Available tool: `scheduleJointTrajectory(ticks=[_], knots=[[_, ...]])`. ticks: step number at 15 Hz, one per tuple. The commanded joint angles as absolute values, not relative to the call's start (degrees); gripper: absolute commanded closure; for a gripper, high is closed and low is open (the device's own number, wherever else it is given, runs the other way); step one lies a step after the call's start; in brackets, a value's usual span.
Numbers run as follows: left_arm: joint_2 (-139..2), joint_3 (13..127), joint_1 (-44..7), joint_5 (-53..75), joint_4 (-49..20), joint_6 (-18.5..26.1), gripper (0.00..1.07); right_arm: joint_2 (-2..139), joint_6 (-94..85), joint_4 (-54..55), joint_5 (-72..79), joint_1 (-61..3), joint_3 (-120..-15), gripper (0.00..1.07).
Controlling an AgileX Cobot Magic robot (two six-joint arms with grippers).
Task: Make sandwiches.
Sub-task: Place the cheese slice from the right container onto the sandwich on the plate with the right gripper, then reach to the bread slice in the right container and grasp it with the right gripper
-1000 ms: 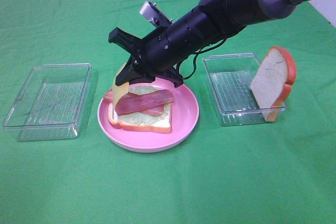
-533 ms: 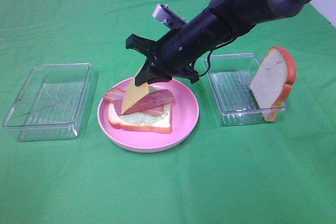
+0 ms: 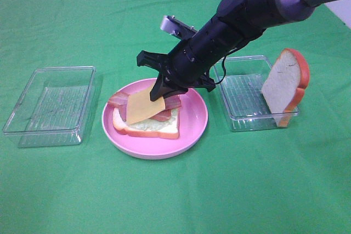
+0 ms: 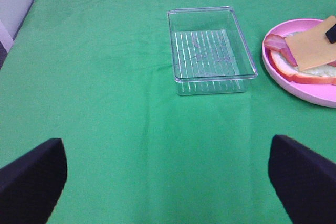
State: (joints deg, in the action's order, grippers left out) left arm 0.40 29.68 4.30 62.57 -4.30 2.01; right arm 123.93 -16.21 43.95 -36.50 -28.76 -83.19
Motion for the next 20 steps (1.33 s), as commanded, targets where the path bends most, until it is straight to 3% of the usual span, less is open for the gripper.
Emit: scheduleJointTrajectory(ticks=[1,2,3,4,6,13,20], knots=[[1.3,29.5,4.3,61.7,-4.9,1.7,0.09,122.8,-15.9,41.8,-37.5,-28.7,-83.6,0.83],[1.3,29.5,4.3,61.7,-4.9,1.7,0.09,122.5,-15.6,41.0,-37.6,-28.7,-83.6,0.76],[1.3,29.5,4.3,61.7,-4.9,1.7,0.09,122.3,-15.1,40.6,-37.6,-28.7,-83.6,0.59],[1.3,29.5,4.3,61.7,-4.9,1.7,0.09,121.4,-14.4,39.2,-37.6,-28.7,-83.6,0.29],[1.3,29.5,4.3,61.7,-4.9,1.7,0.09,119.2,-14.4,37.8,-39.2,-28.7,-83.6,0.08],[1.3,29.5,4.3,61.7,-4.9,1.7,0.09,104.7,-7.6,29.6,-48.9,-27.8,-83.6,0.08],[1.3,29.5,4.3,61.7,-4.9,1.7,0.09,97.2,6.1,9.4,-65.9,-14.2,-83.6,0.08]])
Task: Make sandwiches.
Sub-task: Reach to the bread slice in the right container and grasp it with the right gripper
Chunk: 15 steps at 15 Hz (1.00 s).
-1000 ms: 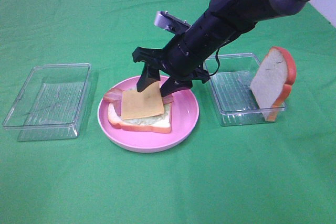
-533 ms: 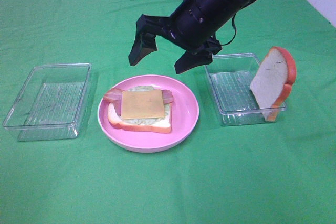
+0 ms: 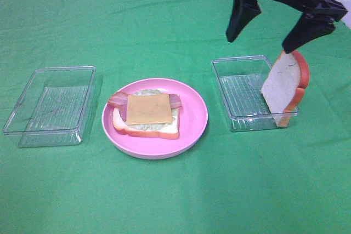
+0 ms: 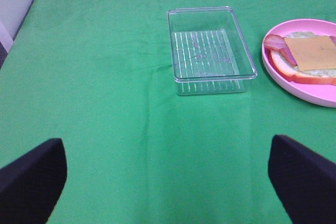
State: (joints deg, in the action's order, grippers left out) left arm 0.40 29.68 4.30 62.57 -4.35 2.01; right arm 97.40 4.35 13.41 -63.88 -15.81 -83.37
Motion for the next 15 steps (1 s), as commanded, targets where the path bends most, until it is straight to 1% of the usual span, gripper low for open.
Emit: scheduleJointTrajectory(ticks=[1,5,7,11,15], knots=[[1.3,29.5,4.3,61.7,-4.9,1.7,0.09,97.2,6.8,7.7,-66.1,-13.2,-83.6,0.08],[1.3,29.5,4.3,61.7,-4.9,1.7,0.09,99.8,7.3,3.9,-65.6,-9.0,-84.1,0.08],[1.3,29.5,4.3,61.7,-4.9,1.7,0.09,102.7,6.7,2.8,-65.8,-7.4,-86.9,0.08],[1.3,29.5,4.3,61.7,-4.9,1.7,0.09,110.4,6.0,2.9,-69.0,-7.3,-95.0,0.08],[1.3,29.5,4.3,61.7,-4.9,1.7,0.09,114.9,6.0,2.9,-71.9,-7.3,-96.8,0.08]])
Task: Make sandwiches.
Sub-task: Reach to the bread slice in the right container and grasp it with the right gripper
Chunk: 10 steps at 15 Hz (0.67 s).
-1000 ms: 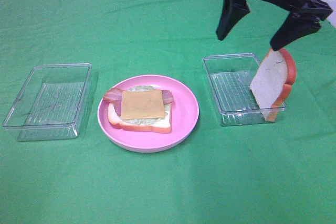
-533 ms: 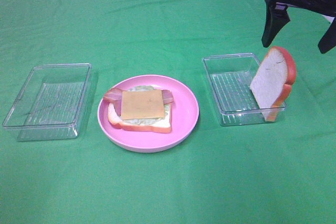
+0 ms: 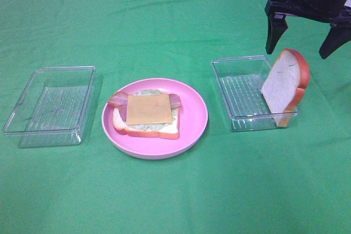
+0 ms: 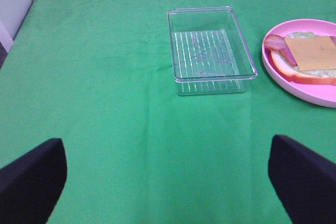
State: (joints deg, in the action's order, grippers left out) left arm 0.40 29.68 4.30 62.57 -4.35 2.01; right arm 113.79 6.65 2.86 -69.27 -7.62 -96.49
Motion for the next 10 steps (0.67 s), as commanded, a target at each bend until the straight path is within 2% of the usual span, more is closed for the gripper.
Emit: scheduleJointTrajectory(ticks=[1,10], knots=[[1.3,29.5,4.3,61.7,-4.9,1.7,0.09,115.7,6.0,2.9,-71.9,-7.3,-96.8,0.08],[1.3,29.5,4.3,61.7,-4.9,1.7,0.09,121.0,6.0,3.7,-71.8,-7.3,-96.8,0.12]])
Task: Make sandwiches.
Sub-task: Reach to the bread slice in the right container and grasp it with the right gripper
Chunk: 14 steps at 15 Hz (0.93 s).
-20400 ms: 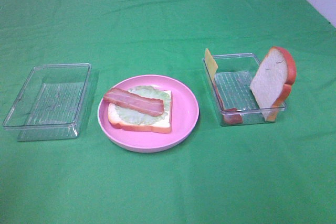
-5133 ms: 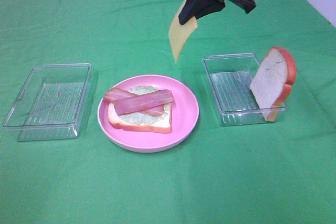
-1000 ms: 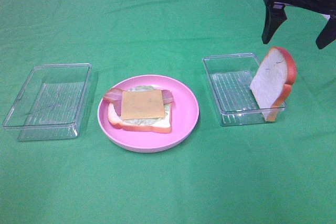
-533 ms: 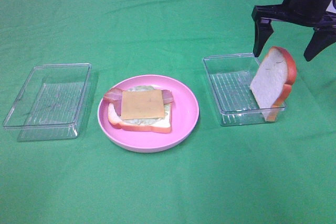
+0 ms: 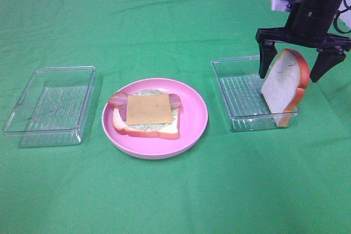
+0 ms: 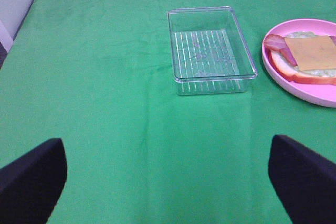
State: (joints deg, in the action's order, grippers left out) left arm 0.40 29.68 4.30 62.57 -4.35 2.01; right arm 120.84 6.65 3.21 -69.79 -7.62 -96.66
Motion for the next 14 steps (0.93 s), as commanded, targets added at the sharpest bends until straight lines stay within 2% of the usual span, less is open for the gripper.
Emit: scheduleJointTrajectory(ticks=[1,3,4,6,8,12,13,14], knots=[[1.3,29.5,4.3,61.7,-4.9,1.7,0.09,121.0,6.0,4.0,-71.8,-7.3,-96.8,0.13],[1.3,29.5,4.3,61.7,-4.9,1.7,0.09,121.1,6.0,4.2,-71.8,-7.3,-96.8,0.22],[1.3,29.5,4.3,61.7,-4.9,1.7,0.09,121.1,6.1,4.5,-71.8,-7.3,-96.8,0.30],[1.3,29.5,4.3,61.7,-4.9,1.7,0.09,121.1,6.8,4.5,-71.8,-7.3,-96.8,0.55],[1.3,29.5,4.3,61.7,-4.9,1.7,0.09,121.1,7.8,4.5,-71.8,-7.3,-96.8,0.67],[1.3,29.5,4.3,61.7,-4.9,1.7,0.09,121.1,8.0,4.1,-71.8,-7.3,-96.8,0.67],[1.3,29.5,4.3,61.7,-4.9,1.7,0.09,121.1,8.0,4.0,-71.8,-7.3,-96.8,0.70],[1.3,29.5,4.3,61.7,-4.9,1.7,0.09,121.1,8.4,3.4,-71.8,-7.3,-96.8,0.80]])
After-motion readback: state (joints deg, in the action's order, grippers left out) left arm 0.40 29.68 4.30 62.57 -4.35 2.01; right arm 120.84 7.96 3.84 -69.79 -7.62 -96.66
